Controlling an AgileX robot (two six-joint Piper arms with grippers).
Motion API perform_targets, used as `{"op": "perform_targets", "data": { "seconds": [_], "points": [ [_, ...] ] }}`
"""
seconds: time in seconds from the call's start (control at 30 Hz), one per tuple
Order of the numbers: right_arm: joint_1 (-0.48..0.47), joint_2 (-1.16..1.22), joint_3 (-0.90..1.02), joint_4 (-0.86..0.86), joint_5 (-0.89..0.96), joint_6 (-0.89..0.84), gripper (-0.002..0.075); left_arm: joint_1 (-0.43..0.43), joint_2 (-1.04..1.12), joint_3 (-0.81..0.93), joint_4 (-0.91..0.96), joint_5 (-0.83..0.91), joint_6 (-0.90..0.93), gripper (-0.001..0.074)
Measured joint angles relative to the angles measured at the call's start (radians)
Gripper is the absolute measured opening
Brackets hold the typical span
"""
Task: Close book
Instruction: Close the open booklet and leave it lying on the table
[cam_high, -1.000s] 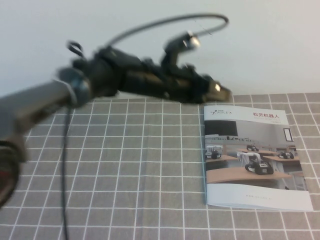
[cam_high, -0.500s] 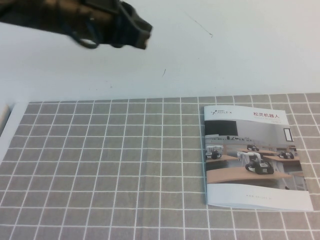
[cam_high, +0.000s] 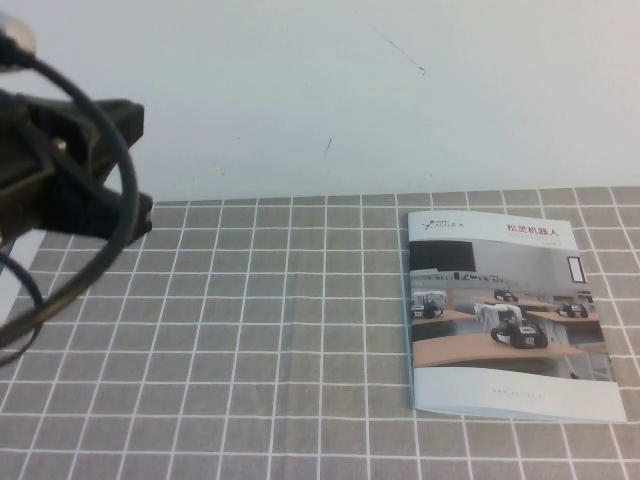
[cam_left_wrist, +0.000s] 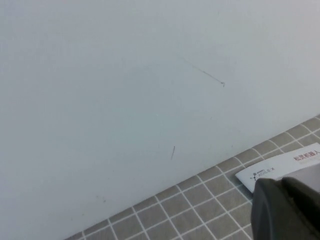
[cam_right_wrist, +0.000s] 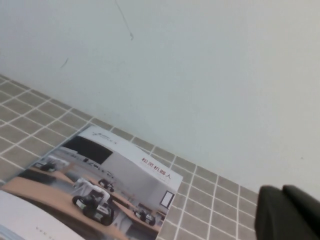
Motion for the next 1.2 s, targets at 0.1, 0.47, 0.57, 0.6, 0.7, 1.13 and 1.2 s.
{"op": "perform_targets", "data": {
  "seconds": [0.1,0.47,0.57,0.6,0.7,1.13,1.2],
  "points": [
    [0.000,-0.071,0.052,-0.020,0.006,0.007,-0.0003,0.000,-0.036,0.069,-0.011,-0.018,0.000,-0.0001],
    [-0.003,-0.117,0.223,-0.003,0.018,0.034,-0.0003,0.000,-0.023,0.170,-0.032,-0.010,-0.002,-0.0001],
    [-0.040,-0.117,0.261,0.022,-0.011,0.034,-0.0003,0.002,-0.010,0.178,-0.017,-0.014,0.000,-0.0001],
    [-0.065,-0.117,0.266,0.028,-0.022,0.025,-0.0003,0.007,-0.010,0.178,0.002,-0.028,0.005,-0.0001],
    [-0.156,-0.117,0.266,0.047,-0.034,0.001,-0.0003,0.027,-0.018,0.178,0.095,-0.067,0.009,-0.0001],
    [-0.227,-0.117,0.264,0.101,0.067,0.091,-0.0003,0.068,-0.377,0.428,0.334,-0.144,0.013,-0.0001],
    [-0.227,-0.117,0.264,0.101,0.067,0.094,-0.0003,0.087,-0.466,0.542,0.332,-0.215,0.008,-0.0001]
  ]
}}
